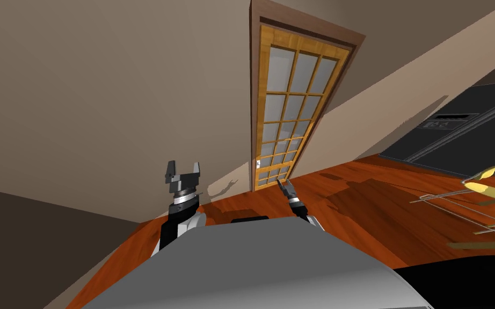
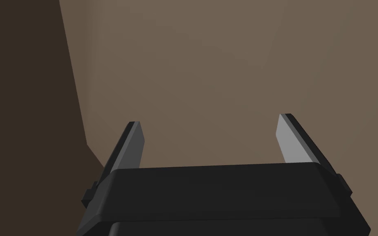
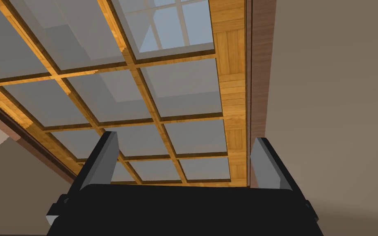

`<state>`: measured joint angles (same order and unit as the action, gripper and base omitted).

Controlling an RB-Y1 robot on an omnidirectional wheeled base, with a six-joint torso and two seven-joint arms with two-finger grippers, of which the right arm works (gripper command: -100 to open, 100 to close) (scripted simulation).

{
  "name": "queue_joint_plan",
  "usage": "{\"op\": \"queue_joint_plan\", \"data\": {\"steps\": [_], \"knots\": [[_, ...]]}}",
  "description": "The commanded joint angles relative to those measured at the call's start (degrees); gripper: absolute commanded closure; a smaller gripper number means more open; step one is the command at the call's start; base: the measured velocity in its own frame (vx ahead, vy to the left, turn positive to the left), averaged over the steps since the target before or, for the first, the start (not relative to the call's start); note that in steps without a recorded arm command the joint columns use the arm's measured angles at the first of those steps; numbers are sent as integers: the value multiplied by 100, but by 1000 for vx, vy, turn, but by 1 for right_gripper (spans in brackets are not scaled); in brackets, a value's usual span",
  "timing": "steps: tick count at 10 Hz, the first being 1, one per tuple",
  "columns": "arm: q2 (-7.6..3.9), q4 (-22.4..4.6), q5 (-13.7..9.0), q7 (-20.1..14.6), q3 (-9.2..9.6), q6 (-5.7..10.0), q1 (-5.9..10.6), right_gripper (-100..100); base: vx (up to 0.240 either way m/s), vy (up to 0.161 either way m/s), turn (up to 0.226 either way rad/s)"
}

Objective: Pull the door open

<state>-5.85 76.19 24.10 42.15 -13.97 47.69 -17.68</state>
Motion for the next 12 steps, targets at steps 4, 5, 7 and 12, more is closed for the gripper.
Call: {"op": "queue_joint_plan", "data": {"steps": [4,5,7,12], "knots": [[4,-516,252,365,-189,229,92,-100,119,40,55],[6,-628,305,442,-228,277,114,-100,92,39,44],[13,-836,402,583,-302,367,156,-100,117,31,53],[38,-1418,674,977,-508,617,272,-100,126,24,52]]}}
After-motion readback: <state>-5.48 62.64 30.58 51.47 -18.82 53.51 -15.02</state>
